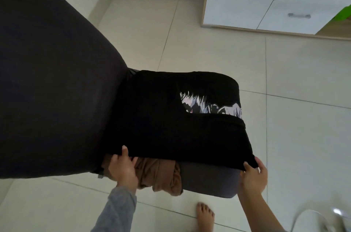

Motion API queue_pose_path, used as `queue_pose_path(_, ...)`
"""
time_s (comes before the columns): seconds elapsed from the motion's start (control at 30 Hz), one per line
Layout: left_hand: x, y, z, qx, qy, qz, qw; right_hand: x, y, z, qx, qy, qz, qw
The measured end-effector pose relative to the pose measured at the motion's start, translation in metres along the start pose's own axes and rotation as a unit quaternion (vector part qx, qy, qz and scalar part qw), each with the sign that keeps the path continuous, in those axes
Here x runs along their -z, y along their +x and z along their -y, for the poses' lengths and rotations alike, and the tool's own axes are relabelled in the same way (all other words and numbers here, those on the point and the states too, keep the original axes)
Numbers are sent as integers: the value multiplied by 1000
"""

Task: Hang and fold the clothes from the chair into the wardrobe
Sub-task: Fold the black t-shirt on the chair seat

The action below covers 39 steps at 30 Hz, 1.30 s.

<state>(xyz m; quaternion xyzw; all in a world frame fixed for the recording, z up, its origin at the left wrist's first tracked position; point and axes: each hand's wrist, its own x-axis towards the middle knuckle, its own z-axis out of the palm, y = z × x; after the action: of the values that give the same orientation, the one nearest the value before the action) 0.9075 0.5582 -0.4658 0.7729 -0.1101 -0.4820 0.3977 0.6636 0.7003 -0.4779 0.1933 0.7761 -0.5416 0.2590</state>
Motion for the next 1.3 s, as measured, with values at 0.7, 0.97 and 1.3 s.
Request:
queue_pose_path(0.7,-105,31,-81,-442,438,155,767,-129,-18,38,397,-314,226,832)
queue_pose_path(0.97,-165,77,-126,-379,527,241,721,-244,-31,76,208,-287,335,873)
queue_pose_path(1.3,-173,98,-132,-254,370,276,850,-256,-40,82,301,-253,354,849)
